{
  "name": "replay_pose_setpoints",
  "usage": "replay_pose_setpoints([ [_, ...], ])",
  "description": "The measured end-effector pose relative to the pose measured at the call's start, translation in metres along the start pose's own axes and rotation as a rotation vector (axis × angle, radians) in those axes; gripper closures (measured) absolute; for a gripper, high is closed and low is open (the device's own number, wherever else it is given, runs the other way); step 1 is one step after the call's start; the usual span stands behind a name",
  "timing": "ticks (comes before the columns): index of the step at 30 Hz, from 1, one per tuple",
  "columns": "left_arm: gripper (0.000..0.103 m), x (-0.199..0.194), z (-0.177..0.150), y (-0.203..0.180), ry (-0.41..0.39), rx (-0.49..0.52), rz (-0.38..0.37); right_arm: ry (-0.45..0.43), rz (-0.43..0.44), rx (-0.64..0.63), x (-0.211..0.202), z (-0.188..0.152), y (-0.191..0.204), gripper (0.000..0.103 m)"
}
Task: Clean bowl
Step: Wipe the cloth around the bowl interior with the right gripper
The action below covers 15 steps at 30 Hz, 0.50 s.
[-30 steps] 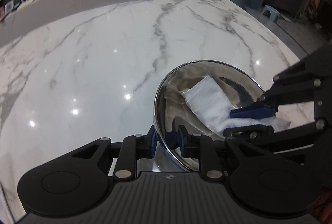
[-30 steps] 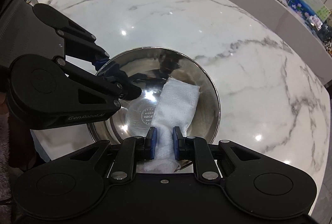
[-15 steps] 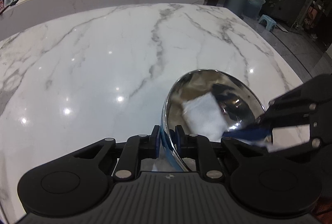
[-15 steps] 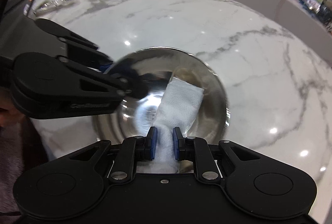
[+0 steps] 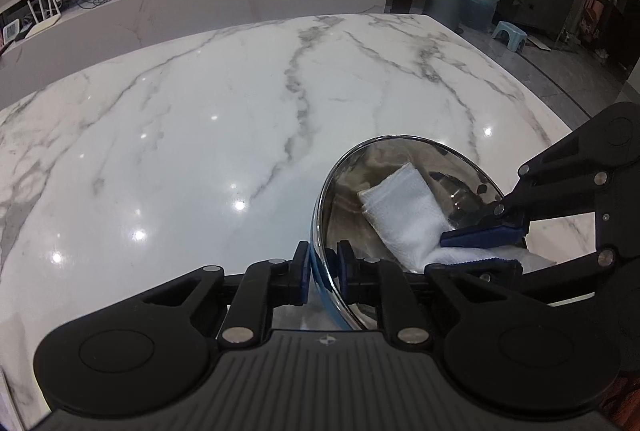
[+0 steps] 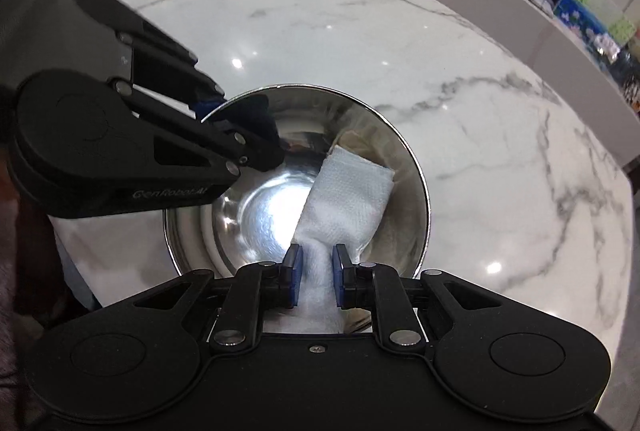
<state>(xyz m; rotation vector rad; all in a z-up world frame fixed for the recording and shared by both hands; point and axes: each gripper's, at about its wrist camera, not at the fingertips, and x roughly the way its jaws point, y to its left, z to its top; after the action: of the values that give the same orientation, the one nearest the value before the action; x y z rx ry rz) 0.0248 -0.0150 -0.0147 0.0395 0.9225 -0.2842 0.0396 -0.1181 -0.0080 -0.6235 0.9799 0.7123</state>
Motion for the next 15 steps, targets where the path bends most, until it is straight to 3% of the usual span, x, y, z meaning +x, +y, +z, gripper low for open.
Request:
replay_pose_setpoints([
  [7, 0.083, 0.004, -0.006, -0.007, 0.049, 0.038, 0.023, -0.019, 0.031, 0.06, 0.002, 0.0, -0.008, 0.089],
  [15, 0.089, 0.001, -0.004, 0.003, 0.035, -0.011, -0.023, -0.024, 0.039, 0.088, 0.001, -0.007, -0.011, 0.089],
])
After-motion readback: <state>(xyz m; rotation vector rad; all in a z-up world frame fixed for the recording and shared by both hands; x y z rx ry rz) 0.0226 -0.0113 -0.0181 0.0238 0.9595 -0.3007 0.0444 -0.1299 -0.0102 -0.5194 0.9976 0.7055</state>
